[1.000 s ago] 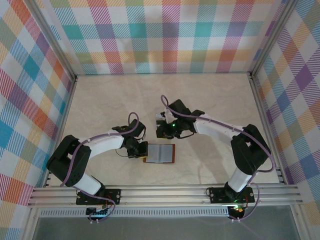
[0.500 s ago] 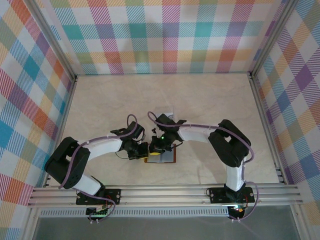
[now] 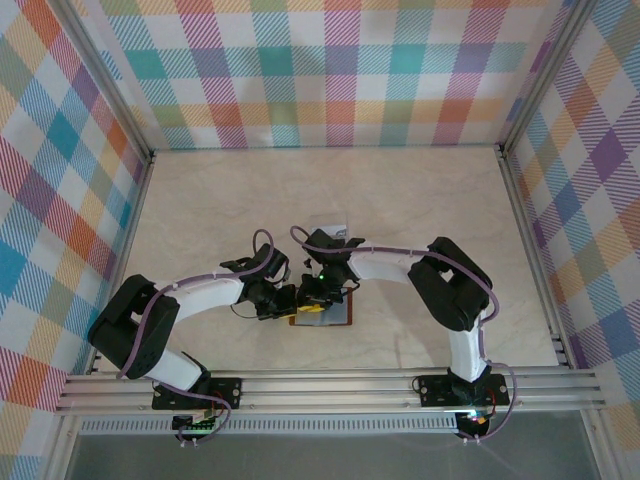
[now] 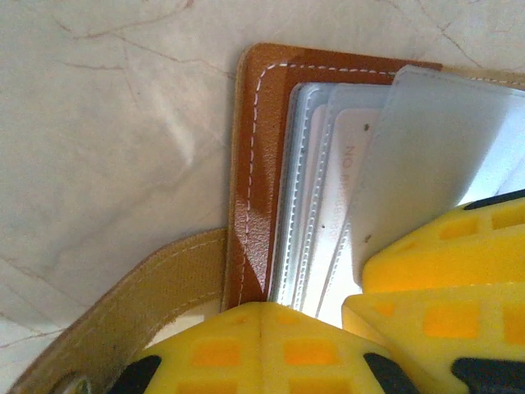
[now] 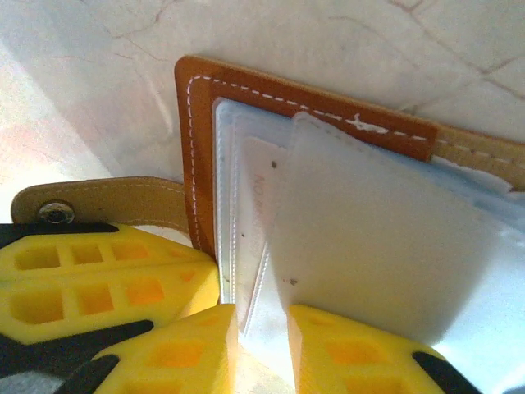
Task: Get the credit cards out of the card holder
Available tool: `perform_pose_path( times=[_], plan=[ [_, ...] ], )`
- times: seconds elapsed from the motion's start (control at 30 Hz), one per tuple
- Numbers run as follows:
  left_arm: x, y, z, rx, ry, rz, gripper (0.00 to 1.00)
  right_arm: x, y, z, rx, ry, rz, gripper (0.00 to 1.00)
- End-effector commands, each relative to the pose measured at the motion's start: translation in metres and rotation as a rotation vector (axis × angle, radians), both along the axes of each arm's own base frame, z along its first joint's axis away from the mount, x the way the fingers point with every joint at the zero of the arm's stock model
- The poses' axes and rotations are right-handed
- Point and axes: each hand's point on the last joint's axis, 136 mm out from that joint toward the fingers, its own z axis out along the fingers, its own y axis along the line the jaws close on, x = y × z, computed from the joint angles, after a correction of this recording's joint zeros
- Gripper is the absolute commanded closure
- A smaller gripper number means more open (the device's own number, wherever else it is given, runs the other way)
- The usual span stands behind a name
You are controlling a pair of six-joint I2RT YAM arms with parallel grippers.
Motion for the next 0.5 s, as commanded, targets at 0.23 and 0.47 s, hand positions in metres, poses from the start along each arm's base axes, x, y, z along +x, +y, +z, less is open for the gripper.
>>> perform_pose_path(
  times=[0.23, 0.47],
  plan=[
    [-0.015, 0.011, -0.012, 0.063, 0.05, -0.015, 0.95, 0.001, -0.035, 0.003, -0.245, -0.088, 0.02, 0.68],
    [-0.013, 0.009, -0.009, 0.065, 0.049, -0.022, 0.95, 0.003, -0.047, 0.002, -0.368, -0.129, 0.05, 0.59]
  ],
)
